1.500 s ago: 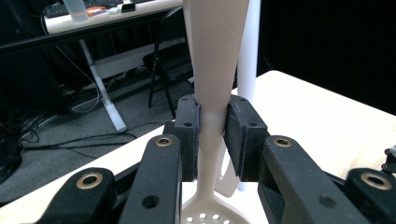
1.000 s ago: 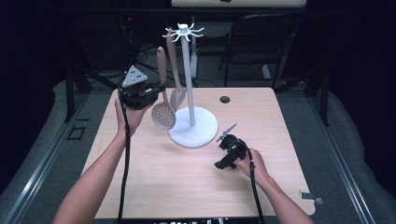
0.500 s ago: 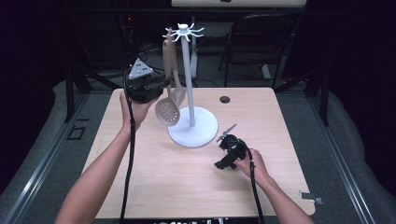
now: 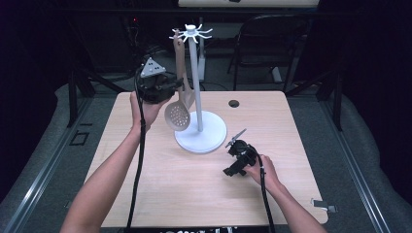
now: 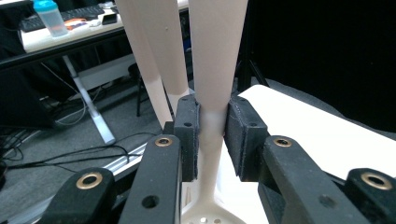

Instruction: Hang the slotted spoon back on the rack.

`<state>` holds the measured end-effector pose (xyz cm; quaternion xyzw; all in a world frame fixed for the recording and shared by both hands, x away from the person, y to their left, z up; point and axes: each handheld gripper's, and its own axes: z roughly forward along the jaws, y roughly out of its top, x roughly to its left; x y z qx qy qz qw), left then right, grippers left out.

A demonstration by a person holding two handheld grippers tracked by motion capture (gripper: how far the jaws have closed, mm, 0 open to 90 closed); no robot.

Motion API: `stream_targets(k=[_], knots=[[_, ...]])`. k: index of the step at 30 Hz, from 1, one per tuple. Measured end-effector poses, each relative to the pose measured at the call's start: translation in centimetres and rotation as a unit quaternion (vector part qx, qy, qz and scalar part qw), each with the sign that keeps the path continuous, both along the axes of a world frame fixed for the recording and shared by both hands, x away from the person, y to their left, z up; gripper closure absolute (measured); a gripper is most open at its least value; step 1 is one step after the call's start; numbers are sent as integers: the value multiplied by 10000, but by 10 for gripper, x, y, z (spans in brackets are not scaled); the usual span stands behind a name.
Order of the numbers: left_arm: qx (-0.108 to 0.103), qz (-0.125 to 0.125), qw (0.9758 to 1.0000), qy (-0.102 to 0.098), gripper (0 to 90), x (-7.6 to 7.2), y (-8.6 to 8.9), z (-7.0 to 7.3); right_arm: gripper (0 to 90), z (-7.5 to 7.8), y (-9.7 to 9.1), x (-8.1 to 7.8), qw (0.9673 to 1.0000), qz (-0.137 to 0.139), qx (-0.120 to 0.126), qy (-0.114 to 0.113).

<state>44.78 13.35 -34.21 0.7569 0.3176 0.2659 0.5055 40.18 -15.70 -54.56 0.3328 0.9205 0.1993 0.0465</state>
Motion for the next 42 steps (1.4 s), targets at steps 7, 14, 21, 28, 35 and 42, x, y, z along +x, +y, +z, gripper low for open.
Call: stream_targets(k=[7,14,21,28,35,42], knots=[[37,-2,9999,132,754,6,-3,-1,89,0,0,0,10000,0,-26,3],[4,0,9999,112,749,7,-4,-5,89,-2,1,-1,9999,-43,104,33],[-81,-89,9999,68,667,3,3,-5,89,0,0,-1,10000,16,54,26],[47,73,9998,188,353,-3,16,-11,89,0,1,-1,10000,7,22,-1],[108,306,9986,415,216,-3,35,-28,89,0,2,-1,10000,34,6,26],[171,496,9968,602,160,-4,49,-43,89,1,1,1,9999,100,-57,67]])
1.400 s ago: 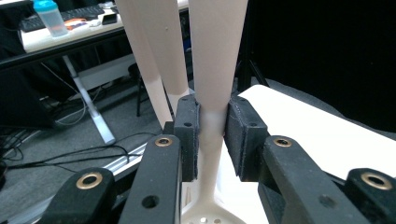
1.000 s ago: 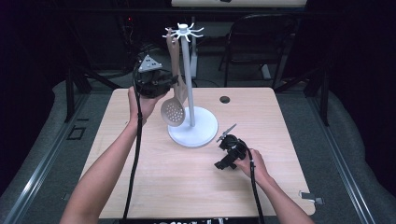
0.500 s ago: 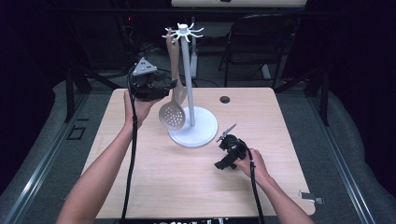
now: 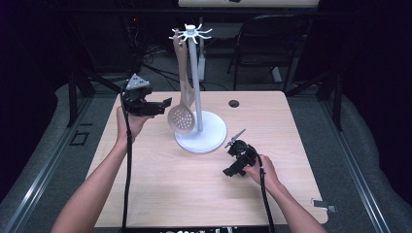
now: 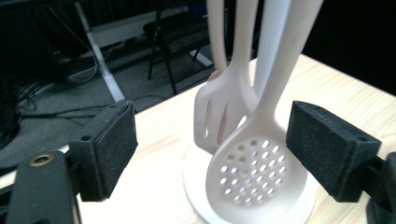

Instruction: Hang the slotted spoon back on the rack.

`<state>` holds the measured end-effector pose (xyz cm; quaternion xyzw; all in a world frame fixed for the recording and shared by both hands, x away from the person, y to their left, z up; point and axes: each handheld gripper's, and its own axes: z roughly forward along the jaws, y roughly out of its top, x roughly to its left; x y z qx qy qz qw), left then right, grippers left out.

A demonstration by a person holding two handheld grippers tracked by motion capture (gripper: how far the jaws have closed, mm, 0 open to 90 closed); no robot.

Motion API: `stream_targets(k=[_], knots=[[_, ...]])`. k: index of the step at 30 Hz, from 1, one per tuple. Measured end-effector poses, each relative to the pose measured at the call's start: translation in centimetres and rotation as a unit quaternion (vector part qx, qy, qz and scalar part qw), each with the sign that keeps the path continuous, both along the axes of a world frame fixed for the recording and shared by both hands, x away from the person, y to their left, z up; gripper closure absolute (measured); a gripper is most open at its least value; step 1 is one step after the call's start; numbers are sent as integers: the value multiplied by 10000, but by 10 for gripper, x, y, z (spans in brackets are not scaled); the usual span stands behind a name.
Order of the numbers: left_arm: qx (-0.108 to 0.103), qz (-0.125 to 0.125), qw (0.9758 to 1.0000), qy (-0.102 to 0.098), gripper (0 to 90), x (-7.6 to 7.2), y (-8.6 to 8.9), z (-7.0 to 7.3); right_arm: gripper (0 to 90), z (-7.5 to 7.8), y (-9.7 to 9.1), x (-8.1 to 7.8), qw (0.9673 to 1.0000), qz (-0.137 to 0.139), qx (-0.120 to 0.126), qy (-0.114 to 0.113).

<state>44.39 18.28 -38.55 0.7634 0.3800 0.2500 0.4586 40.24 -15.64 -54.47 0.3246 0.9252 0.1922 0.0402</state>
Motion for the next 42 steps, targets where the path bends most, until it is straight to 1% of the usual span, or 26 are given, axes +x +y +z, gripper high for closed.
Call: stream_targets(k=[2,9,12,14,15,16,17,18,19,20,21,22,23,24,25,26,27,28,29,33,34,35,37,39,40,42], knots=[[19,45,10000,67,156,-1,5,-5,89,-1,0,-1,9999,-69,61,-42],[134,179,9993,290,150,-8,21,-27,89,-1,1,-1,9999,-97,80,-52],[201,249,9988,368,149,-12,29,-36,89,-1,1,-2,9998,-120,112,-57],[208,304,9984,425,149,-14,35,-43,89,-1,1,-2,9999,-91,66,-44],[252,355,9977,525,147,-16,41,-49,89,-1,1,-2,9999,-118,107,-49],[252,355,9977,525,145,-16,41,-49,89,-1,1,-1,9999,-95,82,-39],[240,399,9971,601,144,-18,46,-56,89,-4,2,-4,9992,-268,282,-101],[248,419,9969,625,143,-20,48,-59,89,-2,1,-2,9998,-136,145,-45],[248,419,9969,625,140,-20,48,-59,89,-2,1,-2,9998,-136,145,-45],[253,448,9965,651,140,-21,51,-63,89,-2,2,-2,9998,-139,142,-50],[272,467,9962,680,139,-23,53,-66,89,-1,2,-2,9999,-78,55,-49],[271,484,9961,690,139,-24,55,-68,89,-1,2,-2,9999,-78,55,-49],[268,499,9957,726,137,-25,57,-71,89,-1,2,-2,9999,-83,62,-47],[310,528,9950,788,137,-27,61,-77,89,-2,2,-2,9998,-141,155,-47],[334,555,9945,826,136,-28,63,-80,89,-1,1,-1,9999,-73,67,-20],[334,555,9945,826,135,-28,63,-80,89,-1,1,-1,10000,-76,57,-28],[348,590,9936,898,134,-30,68,-87,89,-1,1,-2,9999,-97,65,-41],[348,590,9936,898,134,-30,68,-87,89,-1,1,-2,9999,-97,65,-41],[329,627,9931,931,134,-31,69,-91,89,-2,1,-2,9999,-103,74,-36],[409,673,9908,1102,130,-35,76,-104,89,-2,1,-2,9999,-101,67,-40],[422,710,9898,1163,129,-36,79,-109,89,-2,1,-2,9999,-102,63,-41],[422,710,9898,1163,129,-36,79,-109,89,-2,1,-2,9999,-96,50,-42],[479,735,9885,1234,128,-37,81,-114,89,-2,1,-2,9999,-97,53,-41],[492,767,9881,1242,128,-38,82,-116,89,-2,1,-2,9999,-98,45,-45],[493,787,9873,1289,127,-39,83,-118,89,-2,1,-2,9999,-99,47,-49],[495,789,9872,1293,127,-39,84,-119,89,-2,1,-2,9999,-102,48,-49]])
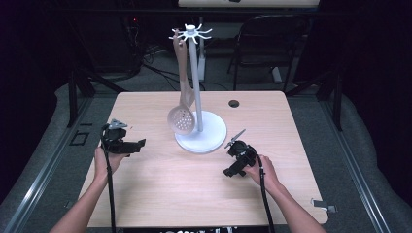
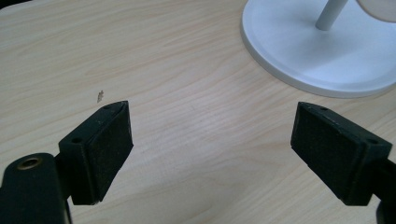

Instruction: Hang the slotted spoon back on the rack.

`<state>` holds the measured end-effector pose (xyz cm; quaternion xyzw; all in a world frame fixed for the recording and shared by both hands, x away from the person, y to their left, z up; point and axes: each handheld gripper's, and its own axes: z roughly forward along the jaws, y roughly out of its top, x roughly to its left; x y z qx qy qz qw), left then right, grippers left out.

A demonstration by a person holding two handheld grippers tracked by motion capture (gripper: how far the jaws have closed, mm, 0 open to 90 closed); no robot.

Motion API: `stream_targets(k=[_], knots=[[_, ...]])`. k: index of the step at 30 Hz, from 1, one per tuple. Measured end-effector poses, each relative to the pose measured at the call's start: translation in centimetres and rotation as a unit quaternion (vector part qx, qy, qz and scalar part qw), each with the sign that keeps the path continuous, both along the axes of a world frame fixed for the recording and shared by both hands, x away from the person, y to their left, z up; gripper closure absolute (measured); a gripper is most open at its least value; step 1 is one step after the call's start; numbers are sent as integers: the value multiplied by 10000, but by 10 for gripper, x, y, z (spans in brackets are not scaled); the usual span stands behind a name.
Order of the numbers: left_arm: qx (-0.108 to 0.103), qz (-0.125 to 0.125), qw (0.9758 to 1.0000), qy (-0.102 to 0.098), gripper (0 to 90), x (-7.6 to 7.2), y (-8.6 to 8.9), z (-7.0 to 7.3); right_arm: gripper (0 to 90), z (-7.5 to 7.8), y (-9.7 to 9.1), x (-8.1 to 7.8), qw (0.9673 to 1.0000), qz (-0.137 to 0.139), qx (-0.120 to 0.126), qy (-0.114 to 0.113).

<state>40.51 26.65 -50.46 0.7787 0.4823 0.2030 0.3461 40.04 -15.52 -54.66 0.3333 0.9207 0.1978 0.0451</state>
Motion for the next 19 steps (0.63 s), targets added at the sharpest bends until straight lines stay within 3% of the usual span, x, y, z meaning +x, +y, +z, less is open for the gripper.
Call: stream_targets(k=[9,19], knots=[[96,71,9997,218,118,-2,1,-21,89,-1,-1,0,10000,-26,-10,-6],[87,135,9986,507,102,1,6,-34,89,-3,1,1,10000,1,-9,-8]])
